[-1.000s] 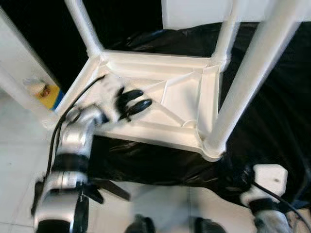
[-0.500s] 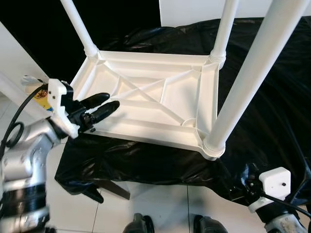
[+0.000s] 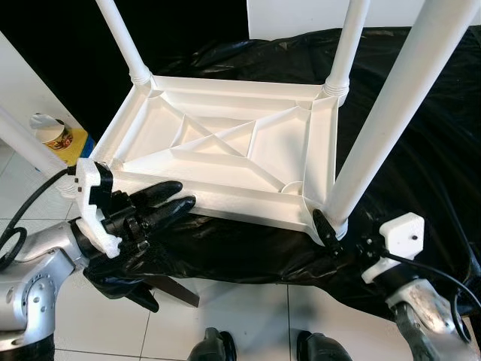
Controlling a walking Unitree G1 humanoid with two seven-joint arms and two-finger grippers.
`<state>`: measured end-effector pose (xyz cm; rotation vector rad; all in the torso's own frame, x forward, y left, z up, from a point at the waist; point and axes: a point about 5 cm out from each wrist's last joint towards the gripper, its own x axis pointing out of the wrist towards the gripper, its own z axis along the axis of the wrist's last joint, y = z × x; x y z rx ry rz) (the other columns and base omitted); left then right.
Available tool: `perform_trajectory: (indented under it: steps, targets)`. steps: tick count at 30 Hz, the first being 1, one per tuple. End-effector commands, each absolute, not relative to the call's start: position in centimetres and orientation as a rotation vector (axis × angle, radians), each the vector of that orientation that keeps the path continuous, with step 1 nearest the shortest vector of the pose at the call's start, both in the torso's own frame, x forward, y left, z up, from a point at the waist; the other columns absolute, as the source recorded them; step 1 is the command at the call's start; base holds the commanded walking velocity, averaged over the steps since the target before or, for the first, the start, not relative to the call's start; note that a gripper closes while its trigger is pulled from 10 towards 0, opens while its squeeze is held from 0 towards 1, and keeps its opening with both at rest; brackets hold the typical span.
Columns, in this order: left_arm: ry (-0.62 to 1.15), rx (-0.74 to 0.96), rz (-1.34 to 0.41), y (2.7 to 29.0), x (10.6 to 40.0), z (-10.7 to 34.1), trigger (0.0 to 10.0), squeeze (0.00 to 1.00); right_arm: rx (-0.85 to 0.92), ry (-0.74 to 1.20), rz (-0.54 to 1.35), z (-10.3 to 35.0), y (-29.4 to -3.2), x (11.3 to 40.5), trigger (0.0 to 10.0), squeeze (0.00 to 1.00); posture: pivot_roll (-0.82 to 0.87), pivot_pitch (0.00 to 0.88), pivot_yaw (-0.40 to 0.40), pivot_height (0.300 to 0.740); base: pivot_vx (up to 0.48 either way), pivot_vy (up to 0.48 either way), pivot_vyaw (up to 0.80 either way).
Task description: Building children table
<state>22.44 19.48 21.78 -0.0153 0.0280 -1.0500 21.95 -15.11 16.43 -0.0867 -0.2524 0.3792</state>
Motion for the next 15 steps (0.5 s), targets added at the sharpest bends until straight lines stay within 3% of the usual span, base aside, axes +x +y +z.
perform_trajectory:
  steps: [1,6,7,10,15]
  targets:
    - [0.031,-0.016,-0.955,20.1,22.6,21.7,10.0,0.0,-0.075,-0.229,0.385,15.9,-14.7,22.5,10.0,0.0,0.03,0.163,0.08,0.74,0.0,0.0,0.0]
    - [0.026,-0.019,-0.911,20.5,22.7,21.7,10.0,0.0,-0.068,-0.227,0.384,15.9,-14.7,22.9,10.0,0.0,0.03,0.163,0.08,0.74,0.0,0.0,0.0]
    - [0.036,-0.021,-0.79,22.1,23.0,20.9,10.0,0.0,-0.067,-0.234,0.373,15.9,-14.6,23.3,10.0,0.0,0.02,0.157,0.085,0.74,0.0,0.0,0.0]
    - [0.08,-0.008,-0.663,24.0,22.5,19.3,10.0,0.0,-0.062,-0.245,0.352,15.9,-14.5,24.0,10.0,0.0,0.02,0.151,0.083,0.74,0.0,0.0,0.0]
    - [0.121,-0.001,-0.656,24.0,21.7,18.4,10.0,0.0,-0.061,-0.248,0.343,15.9,-14.5,24.2,10.0,0.0,0.02,0.138,0.079,0.74,0.0,0.0,0.0]
